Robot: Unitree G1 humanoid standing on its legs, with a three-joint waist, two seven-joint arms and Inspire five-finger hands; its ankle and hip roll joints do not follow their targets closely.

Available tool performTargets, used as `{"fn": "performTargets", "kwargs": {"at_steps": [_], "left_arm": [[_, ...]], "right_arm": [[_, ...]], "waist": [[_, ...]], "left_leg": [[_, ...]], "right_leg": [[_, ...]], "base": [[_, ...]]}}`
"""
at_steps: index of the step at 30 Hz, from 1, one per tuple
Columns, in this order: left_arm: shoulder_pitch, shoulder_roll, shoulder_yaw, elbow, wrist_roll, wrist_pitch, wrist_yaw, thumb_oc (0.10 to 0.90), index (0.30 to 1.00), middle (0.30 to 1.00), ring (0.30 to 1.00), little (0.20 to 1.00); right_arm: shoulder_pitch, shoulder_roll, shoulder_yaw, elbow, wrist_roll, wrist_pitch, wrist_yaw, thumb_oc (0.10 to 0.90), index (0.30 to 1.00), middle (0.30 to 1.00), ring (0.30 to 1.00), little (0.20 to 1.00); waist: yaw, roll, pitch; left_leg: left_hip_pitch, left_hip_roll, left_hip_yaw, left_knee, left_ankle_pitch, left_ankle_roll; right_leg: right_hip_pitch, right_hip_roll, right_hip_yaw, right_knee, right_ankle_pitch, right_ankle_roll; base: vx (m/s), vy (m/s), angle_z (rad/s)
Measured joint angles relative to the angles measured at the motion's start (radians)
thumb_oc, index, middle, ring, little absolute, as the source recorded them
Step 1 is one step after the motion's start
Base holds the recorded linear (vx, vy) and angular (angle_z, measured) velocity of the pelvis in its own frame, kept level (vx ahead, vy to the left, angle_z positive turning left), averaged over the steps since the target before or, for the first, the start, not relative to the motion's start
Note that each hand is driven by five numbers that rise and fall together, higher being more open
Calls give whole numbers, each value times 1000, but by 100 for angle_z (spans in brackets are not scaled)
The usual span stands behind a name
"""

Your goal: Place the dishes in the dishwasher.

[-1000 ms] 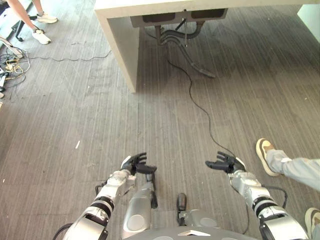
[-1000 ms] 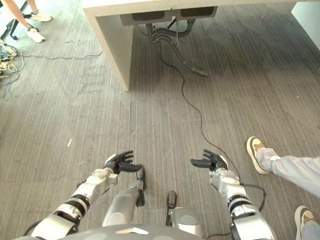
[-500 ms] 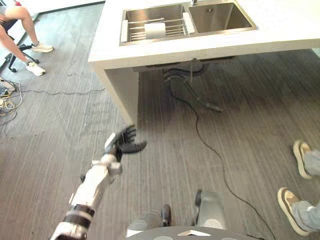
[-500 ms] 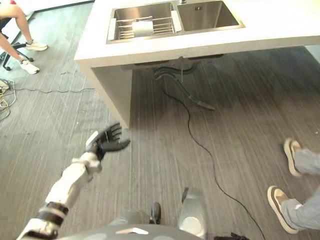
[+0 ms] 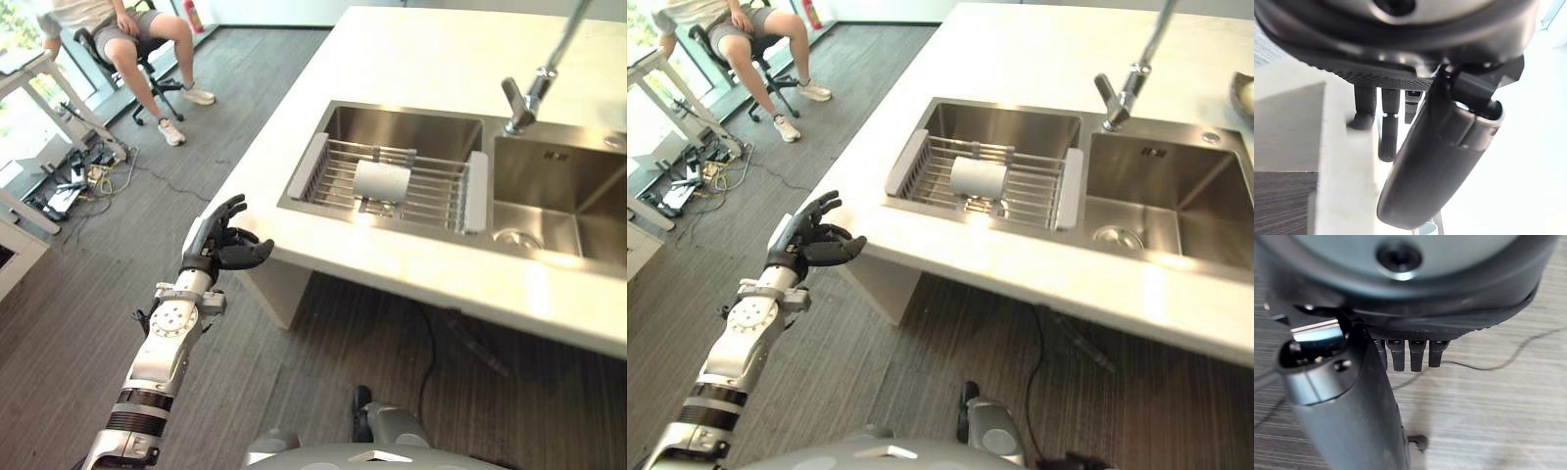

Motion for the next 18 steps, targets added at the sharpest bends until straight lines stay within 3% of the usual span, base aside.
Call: {"fn": "performTargets", "kwargs": {"at_steps": [1, 2, 3, 4, 5, 8, 9, 10, 11, 12, 13, 14, 15, 16, 18], "left_arm": [[6, 26, -25, -6, -9, -3, -16, 800, 900, 900, 900, 900], [4, 44, -42, -10, -15, -20, -18, 800, 900, 900, 900, 900], [-9, 35, -63, -10, -17, -29, -20, 800, 900, 900, 900, 900], [-30, 41, -89, -17, -18, -43, -22, 800, 900, 900, 900, 900], [-50, 45, -107, -21, -18, -48, -38, 800, 900, 900, 900, 900], [-65, 32, -155, -22, -15, -61, -57, 800, 900, 900, 900, 900], [-77, 25, -167, -22, -10, -61, -65, 800, 900, 900, 900, 900], [-92, 18, -175, -22, -4, -61, -73, 800, 900, 900, 900, 900], [-123, 23, -188, -20, 0, -61, -76, 800, 900, 900, 900, 900], [-160, 19, -196, -16, 2, -59, -78, 800, 900, 900, 900, 900], [-172, 16, -193, -19, 4, -65, -77, 800, 900, 900, 900, 900], [-180, 25, -189, -19, 8, -67, -79, 800, 900, 900, 900, 900], [-180, 25, -189, -19, 8, -67, -79, 800, 900, 900, 900, 900], [-183, 32, -189, -20, 19, -66, -82, 800, 900, 900, 900, 900], [-202, 64, -188, -23, 33, -68, -86, 800, 900, 900, 900, 900]], "right_arm": [[-5, -2, 3, -10, 1, -3, -11, 800, 900, 900, 900, 900], [-30, -9, 15, -19, 2, -4, -16, 800, 900, 900, 900, 900], [-51, -31, 20, -42, 2, -9, -16, 800, 900, 900, 900, 900], [-66, -40, 22, -69, 3, -10, -12, 800, 900, 900, 900, 900], [-76, -22, 23, -98, 5, -14, -13, 800, 900, 900, 900, 900], [-79, 4, 21, -131, 23, -32, -2, 800, 900, 900, 900, 900], [-67, 12, 22, -124, 32, -27, -2, 800, 900, 900, 900, 900], [-50, 20, 21, -118, 40, -19, -4, 800, 900, 900, 900, 900], [-40, 30, 19, -105, 41, -14, -4, 800, 900, 900, 900, 900], [-25, 43, 18, -83, 41, -5, -4, 800, 900, 900, 900, 900], [-6, 47, 20, -70, 40, -1, -1, 800, 900, 900, 900, 900], [14, 48, 18, -57, 40, 0, 2, 800, 900, 900, 900, 900], [14, 48, 18, -57, 40, 0, 2, 800, 900, 900, 900, 900], [44, 48, 3, -43, 41, 1, 1, 800, 900, 900, 900, 900], [62, 51, -16, -13, 41, 1, -4, 800, 900, 900, 900, 900]], "waist": [[32, -27, 3], [62, -44, 4], [73, 7, 3], [70, 32, 0], [32, 54, -5], [-7, 81, -16], [-36, 93, -20], [-60, 102, -21], [-81, 114, -12], [-93, 107, 2], [-94, 100, 6], [-93, 87, 9], [-93, 87, 9], [-110, 79, 10], [-112, 71, 24]], "left_leg": [[-36, -49, 42, -140, -35, 28], [-45, -107, 37, -338, -34, 63], [-50, -99, 8, -507, 8, 67], [-49, -73, -1, -634, 60, 51], [-42, -42, 0, -708, 107, 59], [11, -26, 43, -766, 152, 79], [44, -23, 52, -793, 194, 79], [86, -18, 57, -848, 192, 90], [112, -13, 56, -867, 191, 102], [125, -4, 56, -867, 181, 117], [134, -4, 60, -867, 169, 131], [139, -20, 82, -867, 161, 137], [139, -20, 82, -867, 161, 137], [137, -26, 94, -867, 156, 126], [111, -16, 107, -843, 124, 77]], "right_leg": [[68, -6, 2, -87, 17, 13], [114, -14, 25, -152, 15, 74], [120, -9, -32, -113, -83, 203], [101, -14, -18, -52, -58, 130], [132, 25, 3, -54, -75, 39], [181, 46, 68, -73, -89, 58], [193, 53, 87, -72, -100, 76], [193, 56, 103, -50, -116, 102], [171, 56, 113, 23, -142, 140], [84, 47, 118, 167, -207, 176], [53, 24, 124, 118, -224, 166], [40, -17, 126, -16, -119, 181], [40, -17, 126, -16, -119, 181], [54, -32, 136, -65, -27, 179], [24, -22, 181, -68, -16, 187]], "base": [[169, -37, -16], [162, -12, -40], [185, 72, -65], [121, 79, -32], [142, 154, -23], [71, 120, -79], [1, 112, -87], [-35, 68, -48], [-20, 57, -58], [-27, 80, -76], [-76, 36, -98], [-91, 9, -71], [-179, -45, -55], [-189, -55, -45], [-199, -81, -64]]}}
